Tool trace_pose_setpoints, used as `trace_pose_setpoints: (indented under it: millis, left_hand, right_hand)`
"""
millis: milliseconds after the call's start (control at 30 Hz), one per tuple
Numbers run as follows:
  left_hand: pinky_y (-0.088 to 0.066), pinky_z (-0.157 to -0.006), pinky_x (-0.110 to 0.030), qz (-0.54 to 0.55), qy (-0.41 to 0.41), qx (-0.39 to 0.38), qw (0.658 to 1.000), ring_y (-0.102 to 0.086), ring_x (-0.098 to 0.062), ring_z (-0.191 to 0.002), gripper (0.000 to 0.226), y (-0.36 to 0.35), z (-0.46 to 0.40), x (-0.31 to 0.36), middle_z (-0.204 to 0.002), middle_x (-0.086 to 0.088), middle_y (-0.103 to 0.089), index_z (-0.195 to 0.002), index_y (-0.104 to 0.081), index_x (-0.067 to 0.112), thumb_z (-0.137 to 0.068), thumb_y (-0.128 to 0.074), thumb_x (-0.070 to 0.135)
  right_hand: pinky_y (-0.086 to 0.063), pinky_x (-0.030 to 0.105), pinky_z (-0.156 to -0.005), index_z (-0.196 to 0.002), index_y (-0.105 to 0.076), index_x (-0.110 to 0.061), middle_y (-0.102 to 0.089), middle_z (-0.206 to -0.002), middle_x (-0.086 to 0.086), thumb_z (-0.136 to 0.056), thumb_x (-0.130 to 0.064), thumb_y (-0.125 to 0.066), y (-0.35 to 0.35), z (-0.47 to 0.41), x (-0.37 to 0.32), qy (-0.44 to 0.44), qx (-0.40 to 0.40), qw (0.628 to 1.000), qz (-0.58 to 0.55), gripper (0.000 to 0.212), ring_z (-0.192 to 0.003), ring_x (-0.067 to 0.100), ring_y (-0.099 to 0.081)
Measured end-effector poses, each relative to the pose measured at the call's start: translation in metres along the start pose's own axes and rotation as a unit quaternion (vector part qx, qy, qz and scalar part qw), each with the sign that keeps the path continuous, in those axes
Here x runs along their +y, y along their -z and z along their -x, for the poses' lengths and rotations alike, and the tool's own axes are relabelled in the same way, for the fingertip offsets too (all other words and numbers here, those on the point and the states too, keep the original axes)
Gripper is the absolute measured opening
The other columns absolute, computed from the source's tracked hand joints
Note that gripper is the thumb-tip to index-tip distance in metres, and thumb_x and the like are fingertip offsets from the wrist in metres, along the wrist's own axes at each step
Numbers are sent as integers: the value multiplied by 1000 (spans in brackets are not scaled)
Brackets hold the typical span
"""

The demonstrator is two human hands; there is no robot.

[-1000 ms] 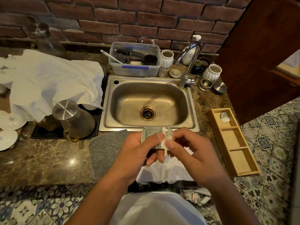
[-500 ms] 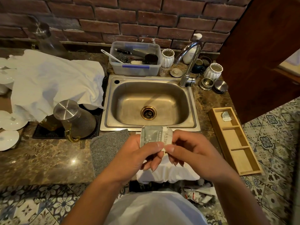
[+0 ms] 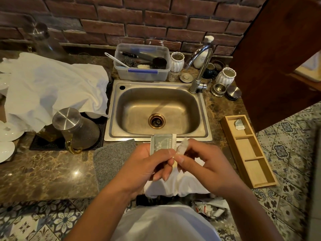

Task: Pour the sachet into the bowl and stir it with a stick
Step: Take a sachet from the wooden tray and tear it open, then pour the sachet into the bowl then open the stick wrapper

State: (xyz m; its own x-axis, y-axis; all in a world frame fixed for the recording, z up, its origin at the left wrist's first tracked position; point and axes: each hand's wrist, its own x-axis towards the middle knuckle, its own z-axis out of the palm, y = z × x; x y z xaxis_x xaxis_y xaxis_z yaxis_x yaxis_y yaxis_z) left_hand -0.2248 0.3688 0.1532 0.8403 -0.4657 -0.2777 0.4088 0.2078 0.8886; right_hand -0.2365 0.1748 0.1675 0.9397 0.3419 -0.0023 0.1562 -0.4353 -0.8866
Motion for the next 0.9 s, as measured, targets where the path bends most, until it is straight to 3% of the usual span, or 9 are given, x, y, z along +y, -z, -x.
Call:
trace_pose_setpoints:
  millis: [167,300,400,467,600,700,800,900]
  left_hand:
    - [-26,-45,-24,16,17,8,1000,-35,-8,-36,30,-4,-7,-3,-47,-5,-55,-62,-67,18,-90,-60,25]
    - [-19,-46,-28,39,19,33,998,-33,-7,-34,34,-11,-14,-8,-46,-5,-54,-62,-67,16,-95,-61,19]
    - [-20,-41,-23,111,23,50,992,-31,-7,-33,29,-18,-23,-18,-44,-3,-50,-63,-65,13,-92,-62,18]
    - [-25,-34,-17,200,33,47,978,-31,-5,-31,24,-23,-30,-25,-43,-2,-48,-66,-61,9,-88,-62,18]
    - [-29,-32,-16,259,34,13,965,-33,-4,-31,22,-28,-38,-34,-44,-1,-48,-70,-60,8,-89,-66,18]
    - [-32,-32,-16,277,27,-10,960,-36,-4,-32,24,-27,-45,-36,-45,1,-49,-74,-61,9,-82,-78,24]
    - [-33,-34,-17,269,19,-18,963,-37,-5,-34,29,-28,-53,-36,-45,1,-46,-77,-63,9,-80,-82,31]
    - [-32,-35,-18,263,19,-18,965,-35,-6,-36,25,-33,-59,-36,-46,0,-44,-80,-62,8,-87,-74,30]
  right_hand:
    - [-53,32,-64,-88,-68,-25,-69,-74,-12,-98,-26,-64,7,-3,-1,31,7,999,17,12,-71,16,-67]
    - [-50,32,-61,-90,-67,-31,-65,-77,-15,-99,-21,-64,9,-1,8,52,34,997,54,14,-70,14,-62]
    - [-45,23,-64,-93,-71,-18,-65,-83,-11,-96,-17,-64,-2,1,14,93,115,973,177,7,-74,3,-55]
    - [-46,21,-65,-92,-70,-16,-66,-83,-7,-95,-18,-61,-9,3,14,86,199,964,155,9,-74,7,-57]
    - [-51,23,-63,-90,-63,-23,-67,-80,-7,-97,-31,-56,1,8,11,-13,270,963,-11,13,-74,13,-65]
    - [-51,16,-60,-85,-67,-19,-70,-74,-6,-93,-39,-65,14,12,25,-104,296,947,-65,22,-66,5,-65]
    - [-51,20,-58,-84,-70,-9,-69,-71,6,-94,-28,-68,29,21,68,-203,292,930,-93,21,-61,7,-61]
    - [-49,28,-59,-82,-71,-12,-67,-67,3,-96,-29,-67,37,34,135,-309,269,906,-110,23,-60,11,-58]
